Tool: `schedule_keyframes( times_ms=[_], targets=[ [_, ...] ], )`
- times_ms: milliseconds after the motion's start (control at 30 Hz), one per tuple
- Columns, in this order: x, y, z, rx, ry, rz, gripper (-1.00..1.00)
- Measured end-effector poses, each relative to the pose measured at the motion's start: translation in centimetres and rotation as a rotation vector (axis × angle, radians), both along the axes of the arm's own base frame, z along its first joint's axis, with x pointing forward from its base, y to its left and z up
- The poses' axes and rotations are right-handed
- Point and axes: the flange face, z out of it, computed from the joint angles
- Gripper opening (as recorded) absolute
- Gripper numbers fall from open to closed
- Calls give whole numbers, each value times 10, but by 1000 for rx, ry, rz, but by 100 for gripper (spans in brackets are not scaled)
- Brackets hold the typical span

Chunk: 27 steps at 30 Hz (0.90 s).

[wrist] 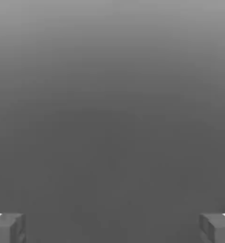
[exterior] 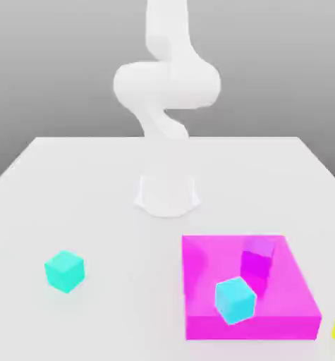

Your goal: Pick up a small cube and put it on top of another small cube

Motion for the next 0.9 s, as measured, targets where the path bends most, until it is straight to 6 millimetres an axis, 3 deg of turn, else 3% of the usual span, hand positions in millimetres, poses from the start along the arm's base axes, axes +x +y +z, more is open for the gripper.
schedule_keyframes(
  times_ms=[133, 300, 467, 633, 667, 867, 900],
  targets=[
    [38, -50, -99, 16, 149, -99, 0],
    [44, -111, -224, 54, 328, -218, 0],
    [8, -159, -343, 114, 501, -332, 0],
    [-58, -185, -445, 195, 666, -443, 0],
    [-66, -189, -459, 206, 680, -460, 0],
    [-71, -187, -519, 207, 696, -458, 0],
    [-71, -187, -525, 208, 697, -458, -100]
  ],
)
